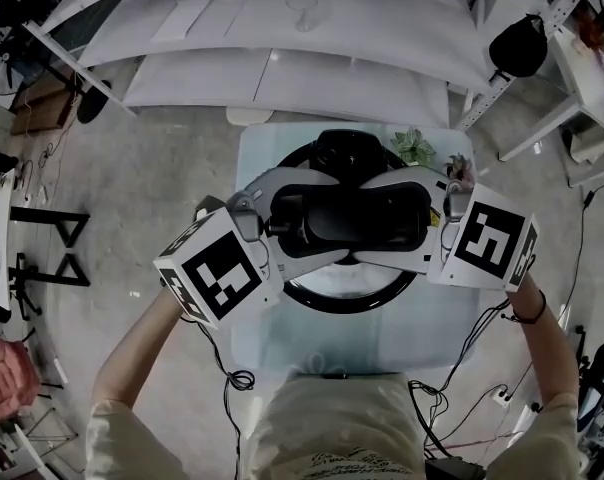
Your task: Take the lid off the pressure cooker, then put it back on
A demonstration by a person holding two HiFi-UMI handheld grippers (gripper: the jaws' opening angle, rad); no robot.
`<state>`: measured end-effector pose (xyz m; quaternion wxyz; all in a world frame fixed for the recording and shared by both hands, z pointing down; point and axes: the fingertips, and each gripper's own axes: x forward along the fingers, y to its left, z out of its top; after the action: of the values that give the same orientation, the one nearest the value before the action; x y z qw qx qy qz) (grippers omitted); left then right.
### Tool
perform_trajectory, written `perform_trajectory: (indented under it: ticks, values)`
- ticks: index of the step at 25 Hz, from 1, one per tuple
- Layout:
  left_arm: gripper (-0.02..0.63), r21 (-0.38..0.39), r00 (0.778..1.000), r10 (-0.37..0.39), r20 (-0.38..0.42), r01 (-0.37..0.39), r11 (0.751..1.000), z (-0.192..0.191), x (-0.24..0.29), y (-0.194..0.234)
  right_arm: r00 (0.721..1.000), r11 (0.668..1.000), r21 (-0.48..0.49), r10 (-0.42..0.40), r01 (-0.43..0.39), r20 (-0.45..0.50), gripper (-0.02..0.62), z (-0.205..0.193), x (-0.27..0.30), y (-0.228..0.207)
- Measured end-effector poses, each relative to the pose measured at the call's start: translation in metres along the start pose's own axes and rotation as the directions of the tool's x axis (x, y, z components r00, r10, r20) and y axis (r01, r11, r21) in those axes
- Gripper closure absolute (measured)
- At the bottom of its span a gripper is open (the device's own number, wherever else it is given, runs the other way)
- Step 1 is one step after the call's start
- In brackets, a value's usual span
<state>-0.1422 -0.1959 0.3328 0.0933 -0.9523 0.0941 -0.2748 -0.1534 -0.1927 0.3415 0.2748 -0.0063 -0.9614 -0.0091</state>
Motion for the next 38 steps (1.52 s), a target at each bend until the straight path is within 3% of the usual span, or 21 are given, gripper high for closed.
perform_trajectory:
  ticks: [17,38]
  values:
    - [0.319,0.104,0.999,-0.032,0.009,0.031,0.994,0.054,0.011,-0.044,0.996,0.996,-0.003,-0.092,0.092,0.02,0.321,0.002,-0.051,0.045]
    - [0.319,0.143,0.993,-0.118,0.008,0.116,0.983,0.123,0.099,-0.151,0.987,0.985,0.063,-0.161,0.162,-0.01,0.321,-0.072,-0.15,0.138]
